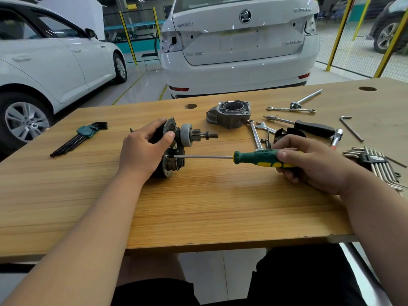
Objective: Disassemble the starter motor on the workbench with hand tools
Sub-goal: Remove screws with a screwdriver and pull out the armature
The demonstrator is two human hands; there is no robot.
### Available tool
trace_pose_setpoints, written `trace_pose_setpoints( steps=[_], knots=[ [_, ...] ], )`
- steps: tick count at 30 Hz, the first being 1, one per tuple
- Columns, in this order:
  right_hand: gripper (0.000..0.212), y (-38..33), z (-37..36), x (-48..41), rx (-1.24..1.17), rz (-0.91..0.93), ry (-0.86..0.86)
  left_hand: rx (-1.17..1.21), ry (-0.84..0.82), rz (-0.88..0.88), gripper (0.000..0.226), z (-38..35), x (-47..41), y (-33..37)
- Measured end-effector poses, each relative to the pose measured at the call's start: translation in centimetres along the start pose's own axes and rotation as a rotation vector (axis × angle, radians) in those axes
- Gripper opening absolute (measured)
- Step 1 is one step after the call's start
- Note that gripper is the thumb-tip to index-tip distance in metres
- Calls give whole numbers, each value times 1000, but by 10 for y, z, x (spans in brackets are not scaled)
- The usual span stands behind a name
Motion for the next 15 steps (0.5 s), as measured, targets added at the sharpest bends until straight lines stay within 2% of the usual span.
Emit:
trace_pose_setpoints(
  steps=[3, 7, 9, 12, 15],
  knots=[
    [35, 0, 2, 5, 97, 30, -6, 10, -25, 9, 40, -2, -2, -1],
    [31, -5, -4, 10, 188, 71, -54, 10, -42, 22, 40, -3, -4, -2],
    [32, -7, -7, 12, 215, 79, -75, 5, -54, 37, 40, -4, -6, -4],
    [43, -10, -10, 14, 222, 74, -94, 7, -71, 49, 41, -6, -8, -6],
    [41, -12, -13, 15, 242, 82, -110, 8, -75, 52, 40, -6, -9, -8]
  ],
)
Point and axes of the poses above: each hand's wrist, its own x-axis away from the middle knuckle, its own z-axis out of the back of the hand, y = z × x, the point moved 10 cm from there along -x, towards the middle knuckle
